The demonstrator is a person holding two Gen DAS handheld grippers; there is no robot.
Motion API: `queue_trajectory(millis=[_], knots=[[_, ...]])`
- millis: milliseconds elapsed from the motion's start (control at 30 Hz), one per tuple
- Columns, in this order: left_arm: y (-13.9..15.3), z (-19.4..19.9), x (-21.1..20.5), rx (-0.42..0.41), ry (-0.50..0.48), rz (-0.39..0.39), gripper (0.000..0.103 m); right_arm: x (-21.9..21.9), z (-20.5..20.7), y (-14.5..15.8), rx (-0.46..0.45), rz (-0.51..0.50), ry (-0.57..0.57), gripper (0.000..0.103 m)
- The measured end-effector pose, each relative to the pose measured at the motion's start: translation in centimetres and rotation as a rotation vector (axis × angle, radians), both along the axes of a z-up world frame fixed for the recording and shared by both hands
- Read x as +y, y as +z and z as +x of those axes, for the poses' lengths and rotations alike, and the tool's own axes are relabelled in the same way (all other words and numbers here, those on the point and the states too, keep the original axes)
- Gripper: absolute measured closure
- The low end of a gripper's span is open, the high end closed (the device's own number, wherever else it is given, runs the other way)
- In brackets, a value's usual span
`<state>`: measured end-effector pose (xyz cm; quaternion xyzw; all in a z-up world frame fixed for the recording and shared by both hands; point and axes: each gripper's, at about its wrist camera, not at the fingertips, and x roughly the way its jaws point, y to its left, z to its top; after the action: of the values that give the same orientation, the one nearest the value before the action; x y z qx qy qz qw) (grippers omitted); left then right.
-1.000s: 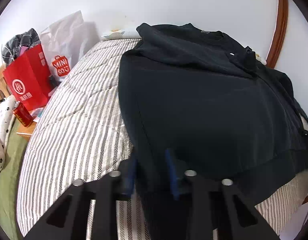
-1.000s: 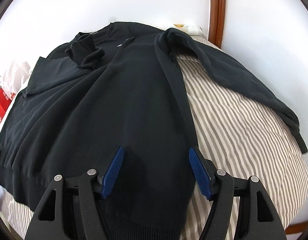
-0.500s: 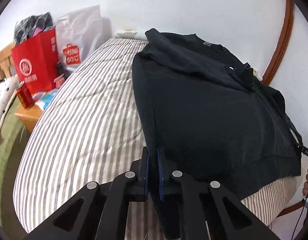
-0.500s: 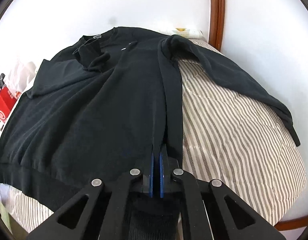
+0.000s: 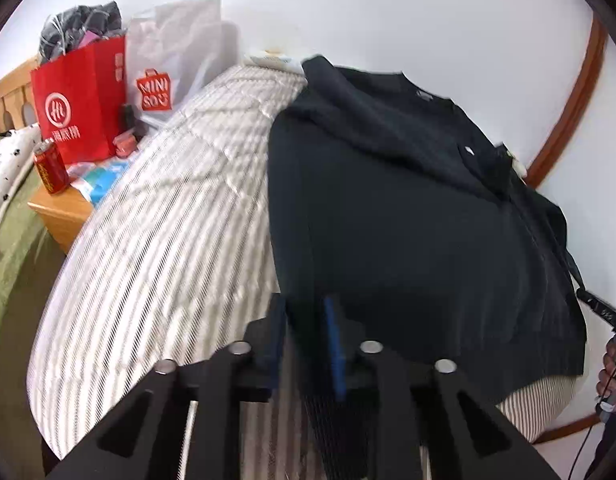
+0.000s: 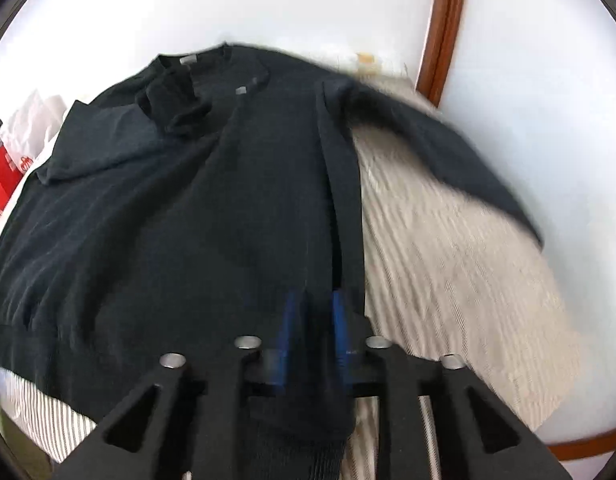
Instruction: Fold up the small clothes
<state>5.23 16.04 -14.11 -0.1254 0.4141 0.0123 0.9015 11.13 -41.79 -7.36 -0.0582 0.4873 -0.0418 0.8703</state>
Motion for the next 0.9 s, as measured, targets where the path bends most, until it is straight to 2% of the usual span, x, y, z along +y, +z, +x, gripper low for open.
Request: queue_trajectory(millis=[33,67,133,233,300,433,500,533,633,700,733,767,900], knots=[[0.2,0.3,0.0,-0.005,0.008,0.007,0.073,0.5,0.6,0.5,-0.021,-0.004,0.011,0.051],[0.5,1.0,0.1,-0.005,0.014,0.016,0.064,1.3,1.3,1.0,-0.041,-0.003,0.028,0.047],[0.9,2.0,0.2,-0.002,0.020,0.023,0.054,2.8,3.4,1.5,-0.056,0.012,0.061,0.046],[1.8,3.9,0.2,-0.004,0.018,0.044,0.053,5.3,7.1,1.7,-0.063,0.081,0.116,0.038],[2.2,4.9,0.1,-0.002,0.019,0.059,0.051,7.5,9.6,1.5,-0.071,0.126,0.170,0.037],[2.5,6.9,0.0,0.005,0.021,0.058,0.049,11.5,13.5,0.4,-0.084,0.128,0.240,0.036],[2.2,7.5,-0.1,0.009,0.019,0.053,0.047,13.5,15.4,-0.7,-0.085,0.120,0.280,0.031],[1.9,8.0,-0.2,0.017,0.016,0.051,0.047,14.0,16.2,-1.3,-0.087,0.102,0.285,0.028],[1.1,9.2,-0.6,0.032,0.009,0.048,0.047,15.3,19.0,-3.6,-0.083,0.049,0.257,0.029],[0.3,9.9,-0.8,0.046,0.007,0.060,0.047,15.1,20.2,-4.4,-0.085,0.097,0.243,0.044],[0.1,10.2,-1.0,0.052,0.009,0.066,0.047,14.8,20.8,-4.7,-0.070,0.106,0.237,0.075],[-0.2,10.5,-1.0,0.060,0.012,0.074,0.047,14.2,21.5,-4.5,-0.057,0.116,0.222,0.089],[-0.9,10.7,-1.0,0.074,0.021,0.085,0.047,8.1,21.5,-1.9,-0.163,0.215,0.078,0.089]])
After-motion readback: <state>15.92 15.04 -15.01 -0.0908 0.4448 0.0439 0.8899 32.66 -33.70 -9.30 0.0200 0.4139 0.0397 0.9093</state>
